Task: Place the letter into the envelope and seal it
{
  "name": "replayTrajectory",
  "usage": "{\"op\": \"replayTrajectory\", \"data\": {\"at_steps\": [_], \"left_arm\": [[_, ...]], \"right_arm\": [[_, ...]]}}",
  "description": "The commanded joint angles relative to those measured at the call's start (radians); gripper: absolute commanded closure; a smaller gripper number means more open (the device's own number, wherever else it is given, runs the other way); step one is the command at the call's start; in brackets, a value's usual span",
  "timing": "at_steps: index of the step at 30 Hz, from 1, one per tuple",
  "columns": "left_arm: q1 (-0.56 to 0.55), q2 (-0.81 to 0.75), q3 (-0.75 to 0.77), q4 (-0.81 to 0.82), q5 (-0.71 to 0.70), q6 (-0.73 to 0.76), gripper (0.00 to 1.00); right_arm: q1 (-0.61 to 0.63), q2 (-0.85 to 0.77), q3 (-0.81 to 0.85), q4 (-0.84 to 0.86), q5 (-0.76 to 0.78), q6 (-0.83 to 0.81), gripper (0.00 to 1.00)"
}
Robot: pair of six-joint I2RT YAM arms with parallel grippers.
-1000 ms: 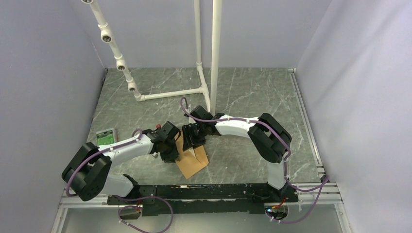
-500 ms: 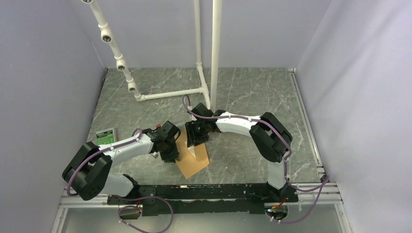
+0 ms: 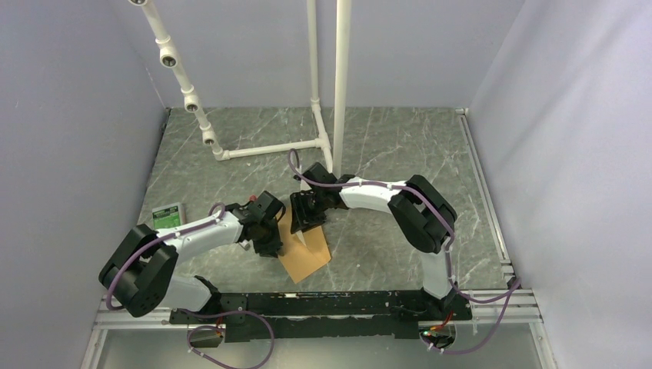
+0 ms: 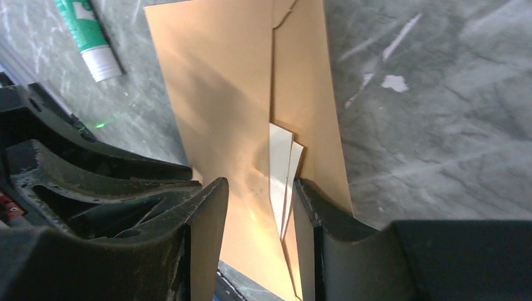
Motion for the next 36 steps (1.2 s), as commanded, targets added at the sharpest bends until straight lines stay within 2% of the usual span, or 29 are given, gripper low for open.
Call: {"op": "replayTrajectory", "data": {"at_steps": [1, 7, 11, 20, 24, 29, 34, 36], "left_arm": [[0.001, 0.053, -0.009, 0.030, -0.013, 0.074, 0.75], [0.006, 0.072, 0.027, 0.039, -0.011, 0.120, 0.77], [0.008, 0.066, 0.035, 0.030, -0.022, 0.113, 0.77], [0.021, -0.102, 0.016, 0.043, -0.047, 0.095, 0.75], [0.031, -0.173, 0.043, 0.010, -0.126, 0.092, 0.73], [0.049, -0.218, 0.122, -0.151, -0.298, 0.027, 0.60], [0.102, -0.197, 0.184, -0.364, -0.433, -0.140, 0.30], [0.132, -0.184, 0.178, -0.406, -0.450, -0.191, 0.23]], "right_arm": [[0.003, 0.019, -0.019, 0.118, -0.122, 0.022, 0.54], [0.003, 0.043, -0.015, 0.139, -0.177, 0.026, 0.54], [-0.008, 0.020, -0.030, 0.141, -0.162, 0.034, 0.54], [-0.075, -0.165, -0.034, 0.115, -0.034, -0.062, 0.56], [-0.076, -0.274, -0.051, 0.111, 0.055, -0.106, 0.56], [-0.073, -0.374, -0.077, 0.090, 0.210, -0.134, 0.54], [-0.072, -0.386, -0.060, 0.060, 0.264, -0.168, 0.53], [-0.072, -0.380, -0.049, 0.053, 0.270, -0.175, 0.52]]}}
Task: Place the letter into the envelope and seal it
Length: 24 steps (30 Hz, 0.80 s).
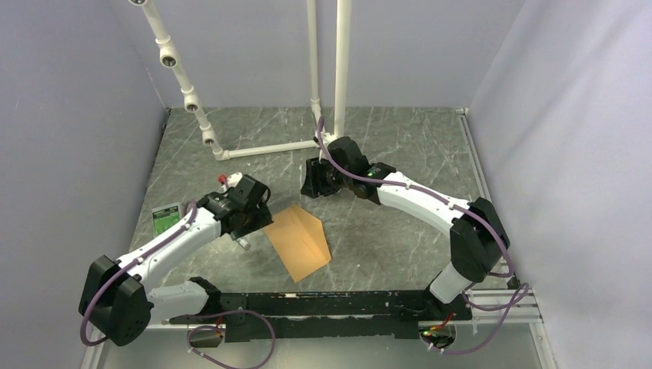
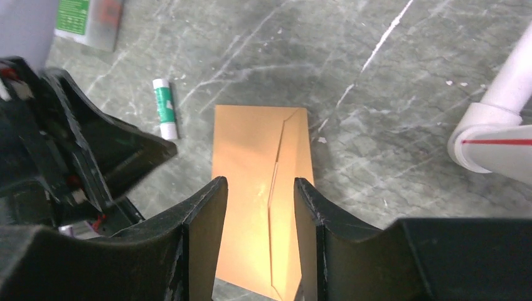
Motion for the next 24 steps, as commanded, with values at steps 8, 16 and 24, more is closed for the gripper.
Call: {"op": "replayTrajectory", "data": {"at_steps": [8, 16, 24], "left_arm": [[0.185, 0.059, -0.059, -0.133, -0.122, -0.183, 0.24], [0.331, 0.129, -0.120, 0.084, 0.034, -0.038, 0.43], [0.342, 0.209, -0.127, 0.094, 0.035, -0.021, 0.54]], "right_arm": [[0.002, 0.020, 0.029, -0.027, 0.065, -0.049, 0.52], [0.002, 0.041, 0.034, -0.030, 0.038, -0.076, 0.52], [0.002, 0.064, 0.045, -0.022, 0.032, -0.080, 0.52]]}}
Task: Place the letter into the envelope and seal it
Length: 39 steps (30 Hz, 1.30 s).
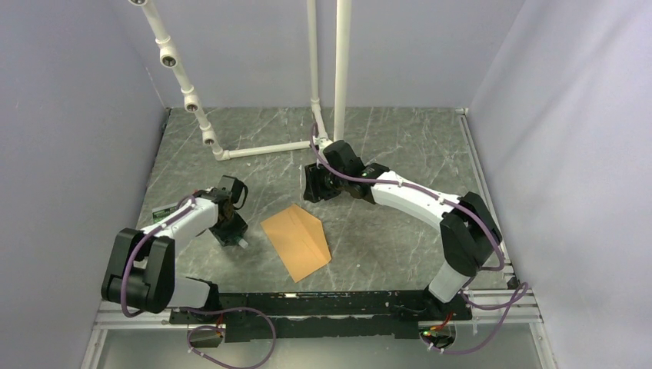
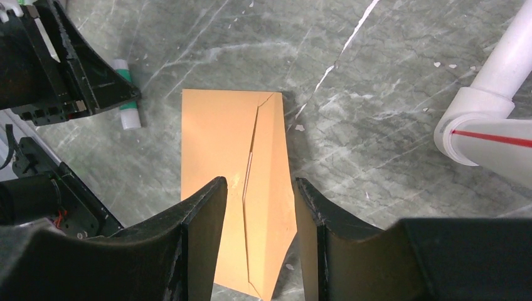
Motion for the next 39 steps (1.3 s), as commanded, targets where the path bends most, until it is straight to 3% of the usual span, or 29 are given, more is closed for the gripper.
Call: {"op": "replayTrajectory", "data": {"at_steps": [1, 3, 4, 10, 16, 21, 26, 31, 39], "left_arm": [[0.008, 0.025, -0.004, 0.030, 0.012, 0.025, 0.65], [0.010, 0.025, 0.006, 0.032, 0.030, 0.031, 0.95], [0.011, 0.019, 0.021, 0.030, 0.050, 0.040, 0.97], [0.012, -0.074, 0.150, 0.000, 0.162, 0.047, 0.98], [0.012, -0.135, 0.247, -0.008, 0.252, -0.028, 0.98], [0.012, -0.158, 0.269, 0.016, 0.333, -0.091, 0.98], [0.012, -0.228, 0.231, 0.148, 0.355, -0.075, 0.98], [0.012, -0.241, 0.234, 0.154, 0.378, -0.085, 0.98], [0.012, -0.264, 0.234, 0.172, 0.387, -0.074, 0.98]], "right_arm": [[0.000, 0.013, 0.045, 0.024, -0.004, -0.023, 0.52], [0.000, 0.017, 0.049, 0.024, -0.009, -0.031, 0.52], [0.000, 0.021, 0.051, 0.024, -0.016, -0.035, 0.52], [0.010, 0.010, 0.041, 0.093, -0.094, -0.069, 0.44], [0.072, 0.019, 0.079, 0.196, -0.187, -0.153, 0.29], [0.151, 0.115, 0.241, 0.092, -0.044, -0.169, 0.26], [0.154, 0.192, 0.306, 0.053, -0.096, -0.075, 0.26], [0.154, 0.250, 0.367, 0.025, -0.122, -0.049, 0.30], [0.154, 0.300, 0.421, 0.027, -0.194, -0.026, 0.53]]}}
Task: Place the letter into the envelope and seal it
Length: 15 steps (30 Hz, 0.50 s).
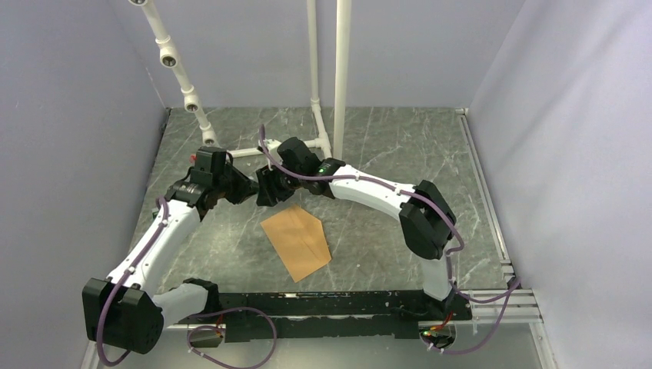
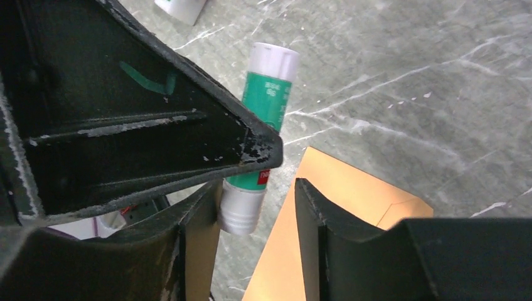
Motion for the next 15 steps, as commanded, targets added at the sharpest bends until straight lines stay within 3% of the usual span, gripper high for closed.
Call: {"op": "replayTrajectory", "data": {"at_steps": [1, 4, 5, 6, 9, 10, 12, 15], "left_arm": [[0.001, -0.038, 0.004, 0.039, 0.032, 0.001, 0.97], [0.001, -0.050, 0.010, 0.032, 0.034, 0.020, 0.96], [0.001, -0.055, 0.017, 0.020, 0.030, 0.027, 0.91], [0.001, -0.060, 0.023, 0.004, 0.023, 0.036, 0.79], [0.003, -0.088, 0.047, -0.054, -0.021, 0.072, 0.37], [0.003, -0.100, 0.051, -0.062, -0.024, 0.094, 0.27], [0.006, -0.117, 0.061, -0.059, 0.007, 0.161, 0.16], [0.012, -0.112, 0.088, -0.035, 0.146, 0.316, 0.10]], "right_arm": [[-0.006, 0.006, 0.052, 0.013, -0.043, 0.017, 0.58], [-0.006, -0.001, 0.040, 0.030, -0.049, 0.017, 0.82], [-0.007, -0.011, 0.027, 0.039, -0.044, 0.014, 0.88], [-0.008, -0.025, 0.010, 0.050, -0.041, 0.010, 0.93], [-0.021, -0.081, -0.064, 0.098, -0.075, -0.027, 1.00], [-0.028, -0.100, -0.085, 0.111, -0.102, -0.044, 1.00], [-0.044, -0.133, -0.116, 0.119, -0.167, -0.085, 1.00], [-0.056, -0.168, -0.119, 0.080, -0.285, -0.187, 1.00]]}}
